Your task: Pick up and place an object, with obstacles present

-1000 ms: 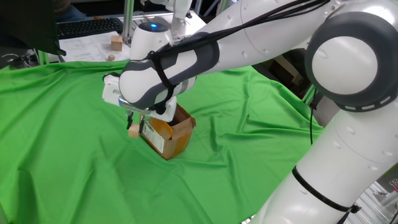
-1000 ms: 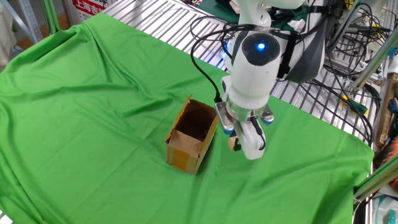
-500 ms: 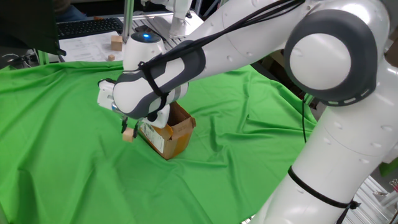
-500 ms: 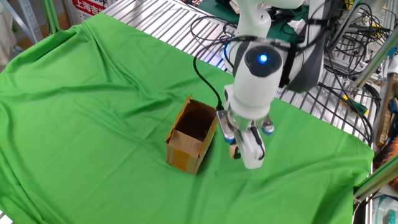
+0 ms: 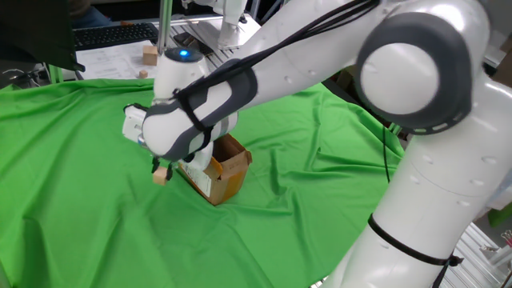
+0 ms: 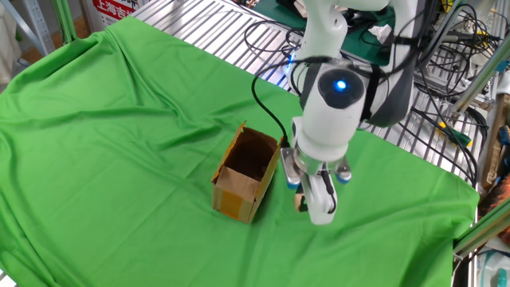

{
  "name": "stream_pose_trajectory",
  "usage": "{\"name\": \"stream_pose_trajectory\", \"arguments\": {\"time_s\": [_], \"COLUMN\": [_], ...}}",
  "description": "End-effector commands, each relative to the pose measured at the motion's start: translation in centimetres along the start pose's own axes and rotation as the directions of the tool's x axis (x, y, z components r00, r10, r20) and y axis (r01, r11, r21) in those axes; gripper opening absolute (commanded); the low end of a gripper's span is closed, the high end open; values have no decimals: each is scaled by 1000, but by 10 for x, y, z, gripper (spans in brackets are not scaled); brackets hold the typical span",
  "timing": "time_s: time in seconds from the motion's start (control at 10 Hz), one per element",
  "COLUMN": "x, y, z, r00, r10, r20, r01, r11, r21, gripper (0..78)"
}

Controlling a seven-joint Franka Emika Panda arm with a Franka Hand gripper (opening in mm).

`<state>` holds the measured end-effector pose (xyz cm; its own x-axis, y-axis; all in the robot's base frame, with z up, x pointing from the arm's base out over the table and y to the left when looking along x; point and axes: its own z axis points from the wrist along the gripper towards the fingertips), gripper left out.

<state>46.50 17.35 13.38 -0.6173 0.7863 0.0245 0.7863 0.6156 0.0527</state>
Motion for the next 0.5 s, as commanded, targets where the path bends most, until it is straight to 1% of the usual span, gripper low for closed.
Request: {"name": "stream_pose_trajectory", "arguments": {"time_s": [0.1,0.4,0.5], "x": [2,-2,-3], "y": [5,1,1], "z": [4,19,21], "r00": [1000,1000,1000], "r10": [19,9,10], "r20": [11,28,30], "r01": [-19,-8,-9], "r11": [1000,999,999], "r21": [-11,-31,-31], "gripper": [14,14,14]}}
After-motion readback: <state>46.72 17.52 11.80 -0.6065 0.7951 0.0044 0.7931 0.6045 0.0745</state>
